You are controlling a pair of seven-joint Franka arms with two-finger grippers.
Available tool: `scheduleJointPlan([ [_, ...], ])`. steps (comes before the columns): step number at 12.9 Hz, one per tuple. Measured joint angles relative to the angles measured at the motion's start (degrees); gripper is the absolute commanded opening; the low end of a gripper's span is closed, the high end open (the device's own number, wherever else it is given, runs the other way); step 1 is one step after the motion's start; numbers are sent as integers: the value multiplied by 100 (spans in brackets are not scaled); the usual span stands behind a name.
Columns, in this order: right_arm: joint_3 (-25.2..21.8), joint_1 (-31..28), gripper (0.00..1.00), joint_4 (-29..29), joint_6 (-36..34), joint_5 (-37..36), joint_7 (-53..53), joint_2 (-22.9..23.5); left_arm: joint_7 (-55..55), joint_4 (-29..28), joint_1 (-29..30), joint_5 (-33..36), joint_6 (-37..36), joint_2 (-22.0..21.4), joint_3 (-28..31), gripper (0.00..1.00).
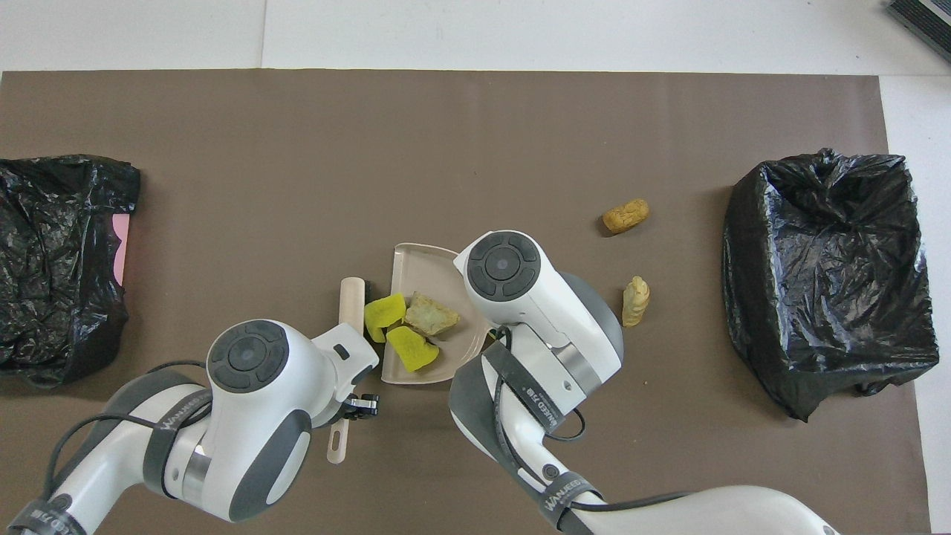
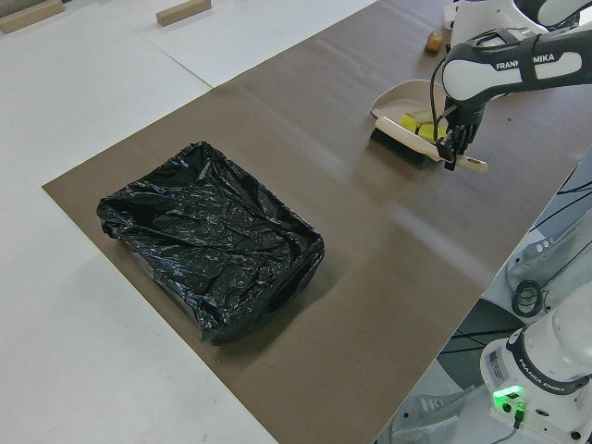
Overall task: Sweep and dump trash in bin
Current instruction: 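Sweep the yellow sponges into the dustpan with the left gripper's brush, then carry the loaded dustpan to the bag with the right gripper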
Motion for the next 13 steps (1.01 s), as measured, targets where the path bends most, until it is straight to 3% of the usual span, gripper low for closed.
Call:
scheduleJointPlan([
  [5, -2, -37, 0, -103, -9, -251, 0, -64, -151, 192, -476, -150, -52, 1, 9, 0],
  [9, -11, -153, 0, -127, -11, -312, 0, -151, -816, 862, -402, -143, -1254, -73, 142, 0],
  [13, -15, -361, 0, -127, -19, -326, -211, -340, -1009, 1154, -198, -53, -1953, -553, 165, 0],
])
